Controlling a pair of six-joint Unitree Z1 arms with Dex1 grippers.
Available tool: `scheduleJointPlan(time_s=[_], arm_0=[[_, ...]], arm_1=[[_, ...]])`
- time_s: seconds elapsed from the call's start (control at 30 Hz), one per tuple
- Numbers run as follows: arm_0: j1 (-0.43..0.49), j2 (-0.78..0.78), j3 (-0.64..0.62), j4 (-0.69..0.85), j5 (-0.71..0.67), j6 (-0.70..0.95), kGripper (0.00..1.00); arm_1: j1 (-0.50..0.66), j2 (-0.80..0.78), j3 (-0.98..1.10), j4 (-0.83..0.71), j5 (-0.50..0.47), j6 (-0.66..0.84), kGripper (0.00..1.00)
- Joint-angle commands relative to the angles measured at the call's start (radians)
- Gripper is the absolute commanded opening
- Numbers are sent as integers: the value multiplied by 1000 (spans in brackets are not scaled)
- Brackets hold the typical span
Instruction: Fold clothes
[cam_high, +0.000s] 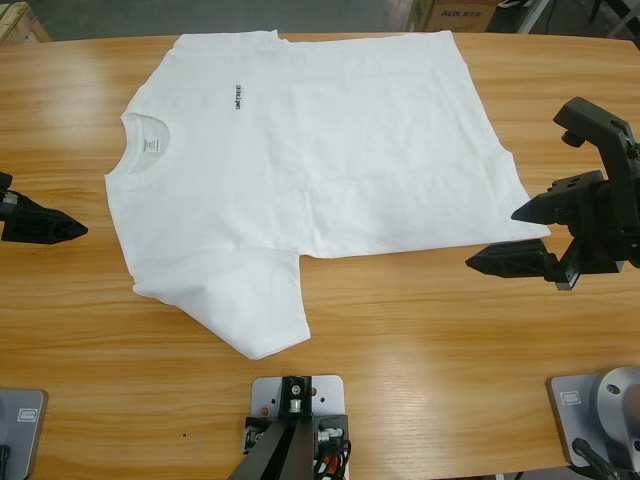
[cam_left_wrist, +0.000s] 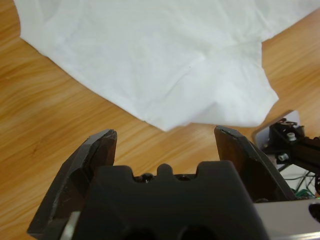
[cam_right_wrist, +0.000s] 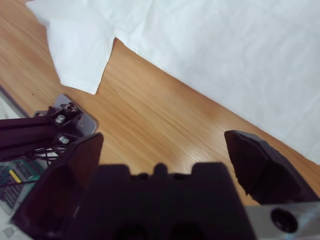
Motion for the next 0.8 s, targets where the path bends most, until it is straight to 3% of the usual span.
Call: scheduleJointPlan(time_s=[0.03,0.23,0.37,0.47,0.7,0.8], arm_0=[[-6,2,22,3,-17,14,770],[-5,-2,12,3,-24,8,770],[6,-43,24,-7,-128,-62,770],[6,-72,125,-120,-190,-150,761],[-9,-191,350,-324,-168,-364,761],[-62,-195,449,-407,-138,-448,757]], arm_1=[[-11,26,25,-8,9,6,1000],[-11,21,25,-10,5,5,1000],[-11,17,26,-10,4,5,1000],[-11,14,26,-10,7,5,1000],[-11,11,28,-10,8,5,1000],[-11,11,28,-10,8,5,1000]])
